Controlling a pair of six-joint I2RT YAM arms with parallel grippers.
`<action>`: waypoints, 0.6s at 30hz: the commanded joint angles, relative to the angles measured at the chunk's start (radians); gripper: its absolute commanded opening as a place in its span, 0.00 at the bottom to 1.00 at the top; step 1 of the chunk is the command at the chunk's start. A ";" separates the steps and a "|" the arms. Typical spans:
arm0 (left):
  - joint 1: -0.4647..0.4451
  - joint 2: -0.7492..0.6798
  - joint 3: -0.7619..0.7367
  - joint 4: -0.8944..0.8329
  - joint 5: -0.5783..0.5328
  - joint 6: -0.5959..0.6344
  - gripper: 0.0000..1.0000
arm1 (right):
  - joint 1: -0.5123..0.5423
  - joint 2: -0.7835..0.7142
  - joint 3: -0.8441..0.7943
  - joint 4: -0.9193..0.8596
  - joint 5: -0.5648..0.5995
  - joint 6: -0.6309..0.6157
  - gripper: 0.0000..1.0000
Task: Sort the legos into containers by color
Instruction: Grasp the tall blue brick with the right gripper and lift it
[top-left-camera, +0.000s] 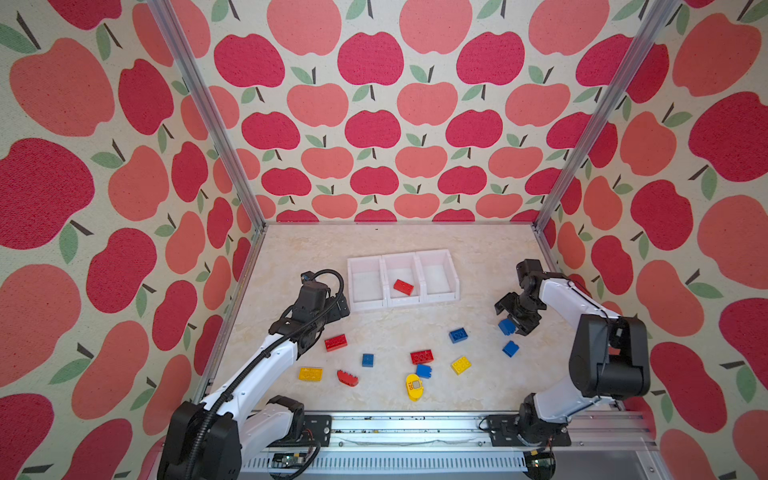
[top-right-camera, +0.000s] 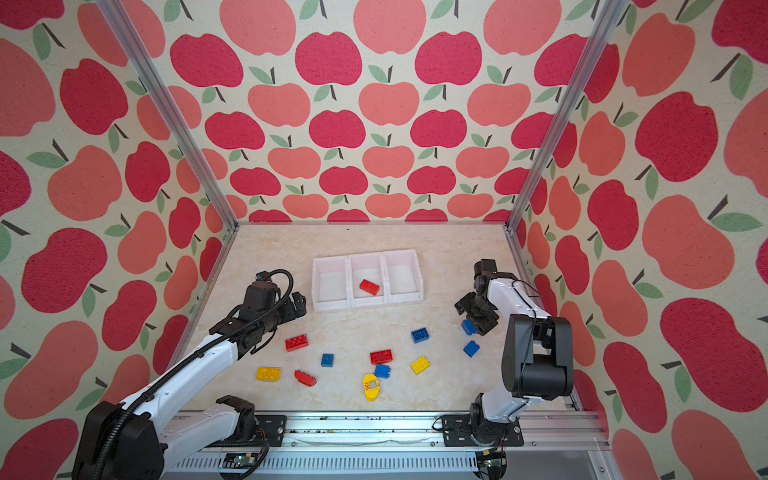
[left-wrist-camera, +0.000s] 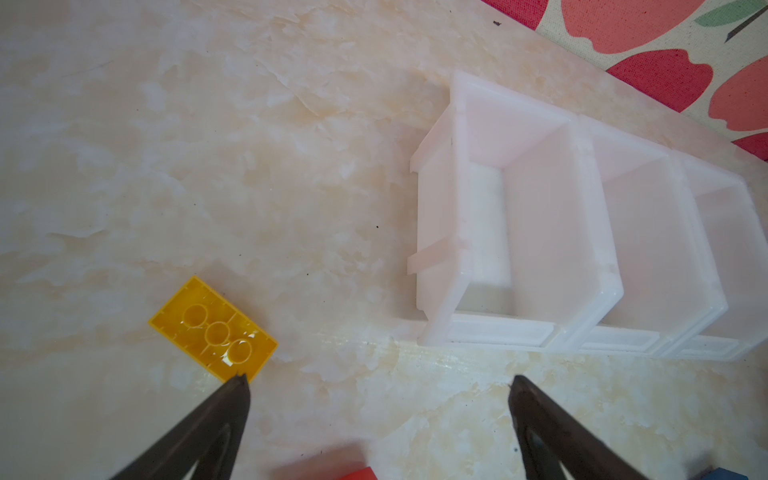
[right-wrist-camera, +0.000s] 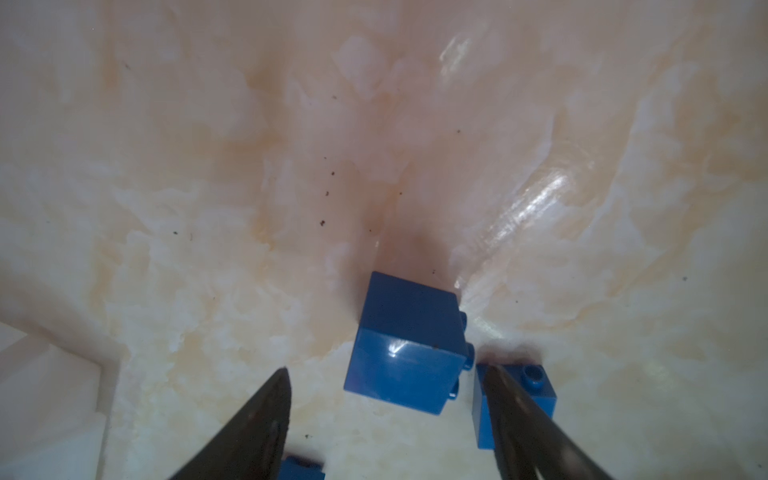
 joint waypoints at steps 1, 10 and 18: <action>-0.003 0.005 0.033 0.007 -0.017 0.021 0.99 | -0.009 0.022 -0.024 0.018 -0.012 0.040 0.74; -0.001 0.057 0.049 0.019 -0.017 0.031 0.99 | -0.008 0.060 -0.030 0.035 0.007 0.043 0.63; -0.001 0.053 0.043 0.022 -0.020 0.029 0.99 | -0.006 0.060 -0.036 0.044 -0.007 0.024 0.46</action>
